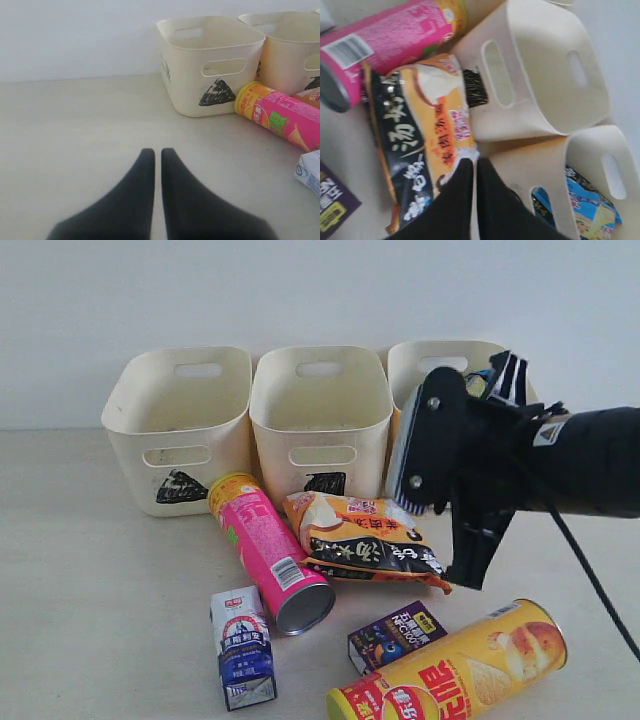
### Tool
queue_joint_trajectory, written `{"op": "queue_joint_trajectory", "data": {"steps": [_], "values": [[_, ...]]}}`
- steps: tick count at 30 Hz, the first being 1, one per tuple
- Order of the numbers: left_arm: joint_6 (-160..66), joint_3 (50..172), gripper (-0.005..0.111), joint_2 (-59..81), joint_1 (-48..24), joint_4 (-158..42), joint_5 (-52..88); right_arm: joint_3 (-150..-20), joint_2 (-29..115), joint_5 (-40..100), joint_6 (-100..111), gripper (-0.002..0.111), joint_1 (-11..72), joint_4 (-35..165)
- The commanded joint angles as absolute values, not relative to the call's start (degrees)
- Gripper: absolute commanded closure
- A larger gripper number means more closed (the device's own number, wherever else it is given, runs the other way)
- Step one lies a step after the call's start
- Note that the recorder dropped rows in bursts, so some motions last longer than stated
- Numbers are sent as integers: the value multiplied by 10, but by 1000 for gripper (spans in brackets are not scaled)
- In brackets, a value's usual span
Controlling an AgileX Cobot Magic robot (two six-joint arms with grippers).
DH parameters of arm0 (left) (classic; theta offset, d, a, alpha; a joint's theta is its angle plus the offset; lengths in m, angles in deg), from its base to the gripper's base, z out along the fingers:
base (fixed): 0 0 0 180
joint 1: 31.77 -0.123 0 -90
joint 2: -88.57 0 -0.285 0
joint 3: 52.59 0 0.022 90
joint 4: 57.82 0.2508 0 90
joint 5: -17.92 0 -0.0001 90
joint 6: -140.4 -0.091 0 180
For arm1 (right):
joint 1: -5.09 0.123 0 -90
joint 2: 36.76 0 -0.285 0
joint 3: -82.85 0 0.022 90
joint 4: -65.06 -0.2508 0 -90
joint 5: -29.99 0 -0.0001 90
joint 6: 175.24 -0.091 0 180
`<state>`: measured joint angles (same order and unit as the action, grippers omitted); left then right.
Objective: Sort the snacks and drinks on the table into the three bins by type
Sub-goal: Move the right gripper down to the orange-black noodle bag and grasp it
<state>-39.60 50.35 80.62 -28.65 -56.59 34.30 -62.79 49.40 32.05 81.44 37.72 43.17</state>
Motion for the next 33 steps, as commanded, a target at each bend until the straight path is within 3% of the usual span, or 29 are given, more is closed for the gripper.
{"op": "queue_joint_trajectory", "data": {"steps": [1,5,7,11,13,33], "values": [[-400,502,102,808,-288,-569,342,-626,488,349,819,108,389,411],[-400,502,102,808,-288,-569,342,-626,488,377,796,101,389,346],[-400,502,102,808,-288,-569,342,-626,491,401,796,86,392,339],[-400,502,102,808,-288,-569,342,-626,509,393,788,37,410,285],[-400,502,102,808,-288,-569,342,-626,529,378,788,24,418,269],[-400,502,102,808,-288,-569,342,-675,711,287,788,23,423,269]]}}
